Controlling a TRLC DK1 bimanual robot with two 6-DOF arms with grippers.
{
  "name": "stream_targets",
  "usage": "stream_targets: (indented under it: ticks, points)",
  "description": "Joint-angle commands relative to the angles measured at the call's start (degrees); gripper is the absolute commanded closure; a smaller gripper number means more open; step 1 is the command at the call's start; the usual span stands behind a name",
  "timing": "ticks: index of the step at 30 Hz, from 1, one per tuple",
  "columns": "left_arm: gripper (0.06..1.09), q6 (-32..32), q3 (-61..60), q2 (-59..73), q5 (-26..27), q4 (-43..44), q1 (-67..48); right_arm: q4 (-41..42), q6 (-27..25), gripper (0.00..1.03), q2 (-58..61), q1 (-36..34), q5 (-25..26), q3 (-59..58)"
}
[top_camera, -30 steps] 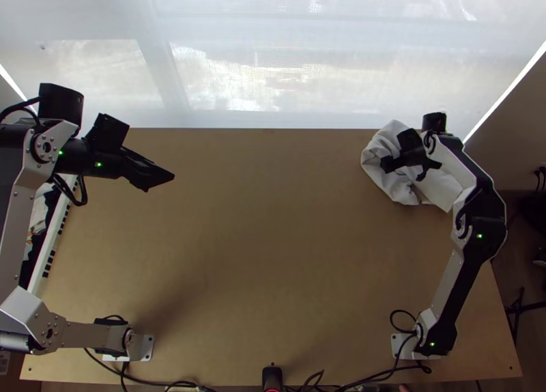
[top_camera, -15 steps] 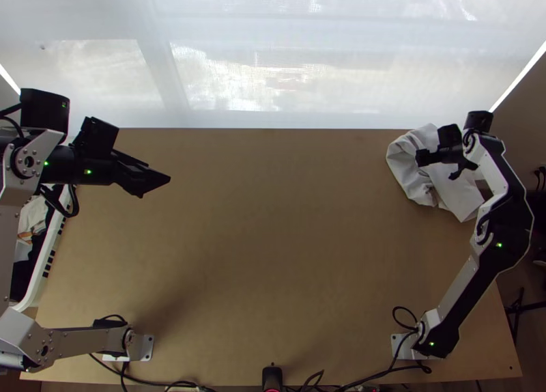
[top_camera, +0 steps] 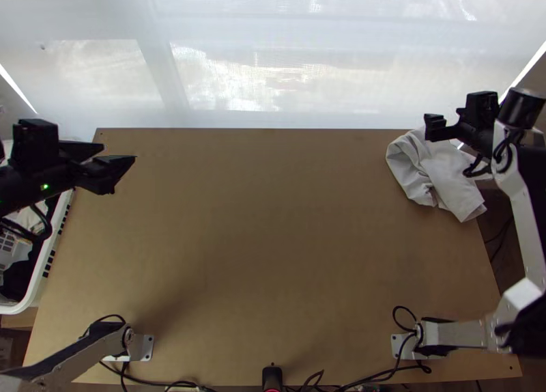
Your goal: Fold the t-shirt
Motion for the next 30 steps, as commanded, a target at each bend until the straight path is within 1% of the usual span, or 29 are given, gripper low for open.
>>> stream_targets:
  ticks: [1,2,4,7,9,11,12,14,17,19,21,22,23,24,26,28,30]
  points:
    - [0.11,-1.6,-19.3,-19.3,-5.9,17.7,2.1,15.6,6.2,0.05,-33.0,11.4,10.4,-25.4]
    - [0.11,-1.7,-23.8,-22.4,-6.8,19.3,2.1,16.1,6.2,0.05,-37.2,13.9,12.6,-29.2]
    - [0.11,-0.6,-33.0,-27.9,-7.0,20.8,2.4,14.4,6.4,0.05,-43.7,16.8,14.7,-35.6]
    - [0.11,3.4,-46.4,-37.9,-7.0,25.1,5.1,14.7,6.1,0.05,-54.6,16.7,15.1,-44.4]
    - [0.11,5.2,-54.0,-46.7,-7.0,30.4,6.7,13.9,6.0,0.05,-61.6,16.2,15.2,-48.4]
    - [0.11,6.3,-61.7,-57.1,-7.9,37.8,8.7,13.7,4.5,0.05,-68.4,15.5,15.2,-52.5]
    - [0.11,8.6,-64.8,-61.3,-8.5,40.0,9.5,12.6,3.2,0.05,-70.5,15.0,15.2,-53.9]
    - [0.11,8.9,-69.8,-67.3,-8.4,41.9,12.4,11.4,2.0,0.05,-74.2,13.8,15.2,-57.0]
    - [0.11,8.4,-74.5,-67.3,-8.5,40.4,12.6,11.6,-0.5,0.05,-80.6,12.4,15.2,-63.5]
    - [0.11,10.1,-78.8,-67.5,-8.5,40.8,12.6,12.6,-1.5,0.05,-85.2,12.4,15.1,-67.8]
    - [0.11,10.3,-82.8,-67.5,-8.5,42.2,12.7,16.0,-1.6,0.05,-85.5,13.5,15.2,-69.0]
    - [0.11,10.2,-84.4,-67.2,-8.4,42.4,12.6,17.4,-3.3,0.05,-85.5,14.2,15.2,-70.2]
    - [0.11,8.6,-84.7,-67.1,-8.5,43.3,12.6,18.5,-5.4,0.05,-85.8,14.7,15.1,-71.8]
    - [0.11,6.9,-85.2,-67.4,-8.6,44.8,12.8,18.8,-6.3,0.05,-85.8,14.6,15.1,-73.3]
    - [0.11,7.4,-88.3,-67.6,-8.6,48.6,13.0,20.8,-7.7,0.05,-85.8,14.5,15.0,-76.9]
    - [0.11,7.1,-91.3,-67.6,-8.6,51.4,13.1,23.7,-7.3,0.05,-85.8,14.3,14.7,-79.2]
    - [0.11,5.6,-93.3,-67.6,-8.6,52.8,13.0,26.2,-5.0,0.05,-85.8,14.5,14.5,-80.5]
